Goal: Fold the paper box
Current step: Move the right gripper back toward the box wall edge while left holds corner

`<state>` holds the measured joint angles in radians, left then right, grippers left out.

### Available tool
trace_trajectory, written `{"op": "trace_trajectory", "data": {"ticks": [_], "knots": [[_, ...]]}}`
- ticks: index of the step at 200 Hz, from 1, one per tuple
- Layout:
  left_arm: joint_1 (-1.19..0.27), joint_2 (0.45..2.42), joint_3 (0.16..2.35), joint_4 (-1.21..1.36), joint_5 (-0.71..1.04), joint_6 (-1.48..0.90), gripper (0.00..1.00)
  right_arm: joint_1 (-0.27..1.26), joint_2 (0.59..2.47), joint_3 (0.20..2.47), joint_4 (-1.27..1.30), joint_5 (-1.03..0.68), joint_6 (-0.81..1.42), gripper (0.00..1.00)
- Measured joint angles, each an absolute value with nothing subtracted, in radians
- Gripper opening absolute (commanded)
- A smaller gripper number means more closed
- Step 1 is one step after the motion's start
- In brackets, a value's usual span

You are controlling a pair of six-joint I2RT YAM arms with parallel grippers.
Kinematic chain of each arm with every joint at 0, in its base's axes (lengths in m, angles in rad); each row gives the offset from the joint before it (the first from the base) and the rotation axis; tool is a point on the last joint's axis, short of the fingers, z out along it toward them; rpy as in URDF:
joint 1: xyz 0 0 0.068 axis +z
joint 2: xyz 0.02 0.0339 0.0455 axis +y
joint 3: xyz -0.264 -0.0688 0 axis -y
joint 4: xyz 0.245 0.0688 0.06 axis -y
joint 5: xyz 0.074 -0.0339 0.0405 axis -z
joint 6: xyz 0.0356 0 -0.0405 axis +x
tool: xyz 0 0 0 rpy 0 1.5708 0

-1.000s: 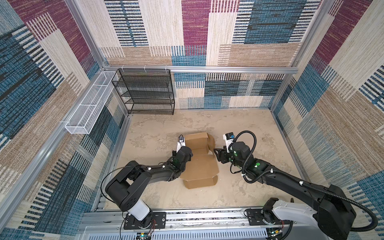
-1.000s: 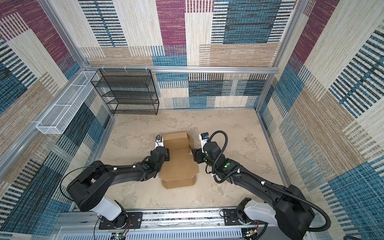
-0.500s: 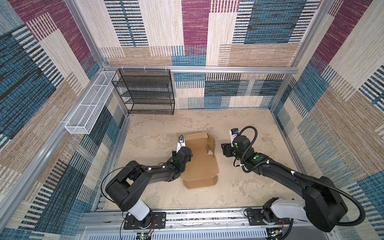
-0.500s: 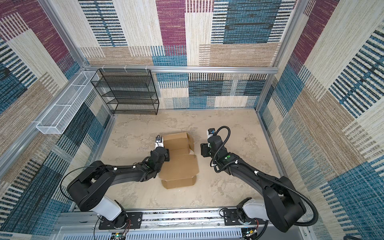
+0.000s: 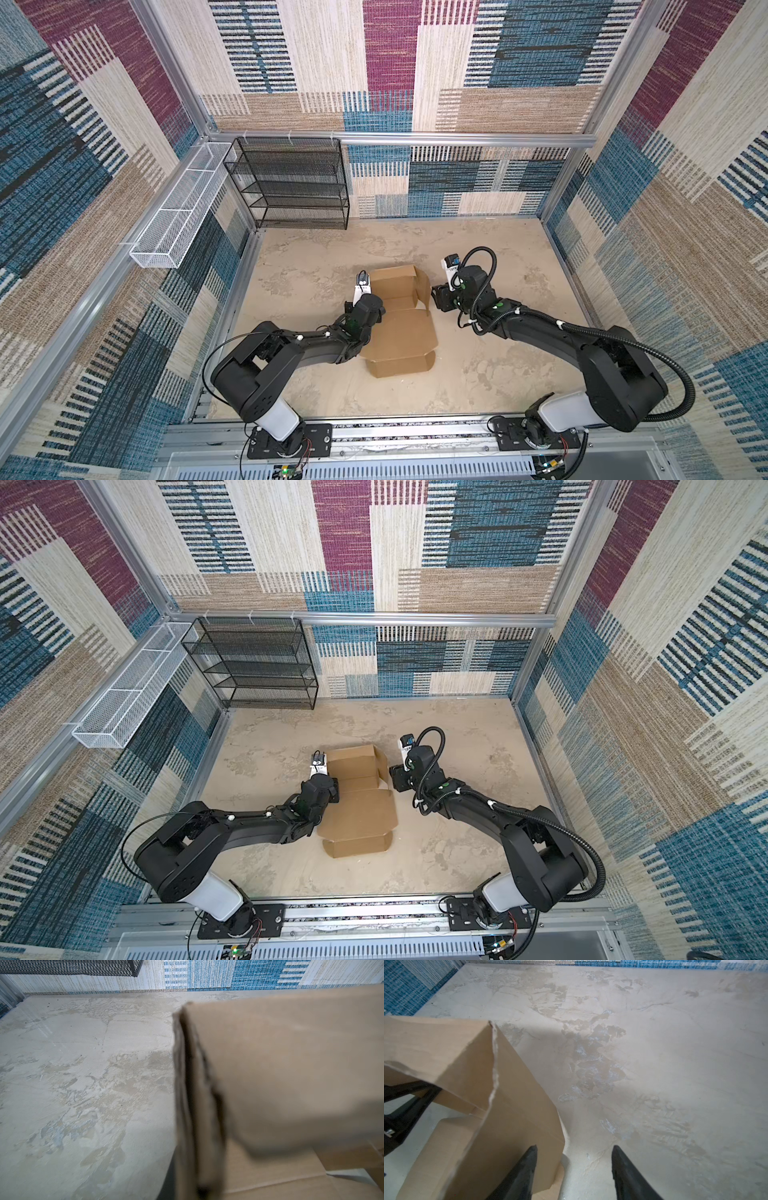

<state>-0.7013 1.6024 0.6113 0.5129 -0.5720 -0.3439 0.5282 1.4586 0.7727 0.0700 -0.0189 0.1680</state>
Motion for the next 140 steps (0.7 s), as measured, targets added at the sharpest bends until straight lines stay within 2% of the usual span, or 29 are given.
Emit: {"op": "trace_trajectory", "data": {"ticks": [67, 140], "knots": [[-0.704, 1.61, 0.612, 0.525, -0.573, -0.344, 0.0, 0.57, 1.476, 0.786, 0.086, -0.096, 0.126, 0.58], [-0.71, 1.613, 0.61, 0.534, -0.577, -0.344, 0.0, 0.606, 1.55, 0.823, 0.118, -0.094, 0.122, 0.57]]}}
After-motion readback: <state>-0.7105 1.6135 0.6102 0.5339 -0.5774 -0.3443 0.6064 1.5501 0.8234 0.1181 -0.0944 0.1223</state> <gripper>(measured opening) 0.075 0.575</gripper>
